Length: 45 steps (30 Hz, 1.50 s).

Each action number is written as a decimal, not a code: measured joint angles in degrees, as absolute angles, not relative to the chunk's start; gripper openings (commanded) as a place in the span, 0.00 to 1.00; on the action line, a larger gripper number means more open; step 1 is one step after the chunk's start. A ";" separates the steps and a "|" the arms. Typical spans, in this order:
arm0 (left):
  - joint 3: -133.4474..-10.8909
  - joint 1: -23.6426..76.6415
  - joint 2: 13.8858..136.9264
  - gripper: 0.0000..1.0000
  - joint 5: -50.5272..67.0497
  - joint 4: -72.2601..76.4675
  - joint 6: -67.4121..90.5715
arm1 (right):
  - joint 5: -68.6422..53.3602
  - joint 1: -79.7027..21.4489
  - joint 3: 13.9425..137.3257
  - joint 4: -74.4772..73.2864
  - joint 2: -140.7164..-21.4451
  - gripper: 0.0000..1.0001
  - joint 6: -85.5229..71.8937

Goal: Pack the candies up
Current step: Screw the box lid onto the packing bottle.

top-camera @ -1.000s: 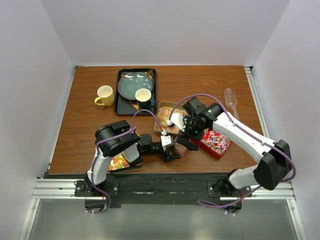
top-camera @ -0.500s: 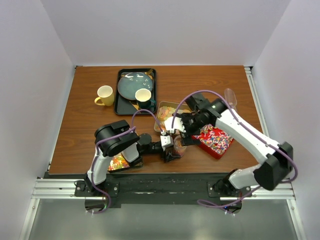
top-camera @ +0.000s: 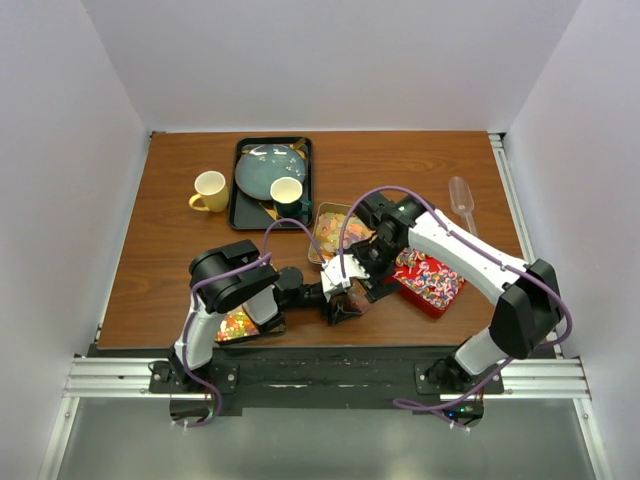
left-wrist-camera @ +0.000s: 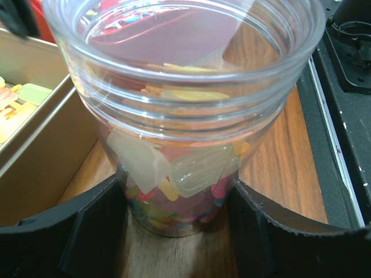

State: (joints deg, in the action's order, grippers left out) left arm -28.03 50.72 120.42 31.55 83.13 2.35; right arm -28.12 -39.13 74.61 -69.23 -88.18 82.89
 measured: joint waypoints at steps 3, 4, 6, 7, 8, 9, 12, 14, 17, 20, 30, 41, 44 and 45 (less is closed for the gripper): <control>-28.03 50.70 120.42 0.00 31.57 83.13 2.37 | -28.08 -39.38 74.67 -69.23 -88.82 0.70 83.13; -28.03 50.68 120.42 0.00 31.59 83.11 2.35 | -28.08 -39.38 74.67 -69.17 -88.97 0.67 83.13; -28.08 50.68 120.46 0.00 31.79 83.13 2.35 | -28.08 -39.38 74.94 -68.75 -89.27 0.61 82.83; -28.10 50.68 120.49 0.00 31.79 83.13 2.37 | -28.10 -39.38 75.18 -68.77 -89.49 0.59 82.35; -28.12 50.65 120.51 0.00 31.79 83.13 2.37 | -28.08 -39.38 75.33 -68.82 -89.65 0.58 82.13; -28.14 50.63 120.51 0.00 31.81 83.13 2.37 | -28.08 -39.42 75.42 -68.79 -89.73 0.57 81.67; -28.16 50.63 120.53 0.00 31.83 83.13 2.37 | -27.90 -39.46 75.44 -68.36 -89.76 0.55 79.48; -28.16 50.61 120.53 0.00 31.81 83.13 2.39 | -27.57 -39.48 75.40 -67.81 -89.73 0.55 77.08; -28.16 50.61 120.53 0.00 31.83 83.11 2.37 | -27.44 -39.48 74.37 -65.84 -89.17 0.55 71.96; -28.16 50.59 120.53 0.00 31.86 83.09 2.37 | -26.44 -39.48 72.10 -62.87 -87.09 0.54 65.84; -28.29 50.33 120.62 0.00 31.88 83.15 3.49 | -20.27 -40.10 69.91 -56.88 -84.53 0.62 42.48; -28.51 49.78 120.77 0.00 31.73 83.20 3.81 | -14.74 -38.92 72.62 -61.14 -85.41 0.99 33.45; -28.51 49.78 120.77 0.00 31.77 83.20 3.81 | -16.10 -37.19 72.86 -61.10 -84.71 0.99 36.75; -28.51 49.76 120.79 0.00 31.79 83.20 3.81 | -17.02 -36.58 72.86 -61.08 -84.27 0.99 39.27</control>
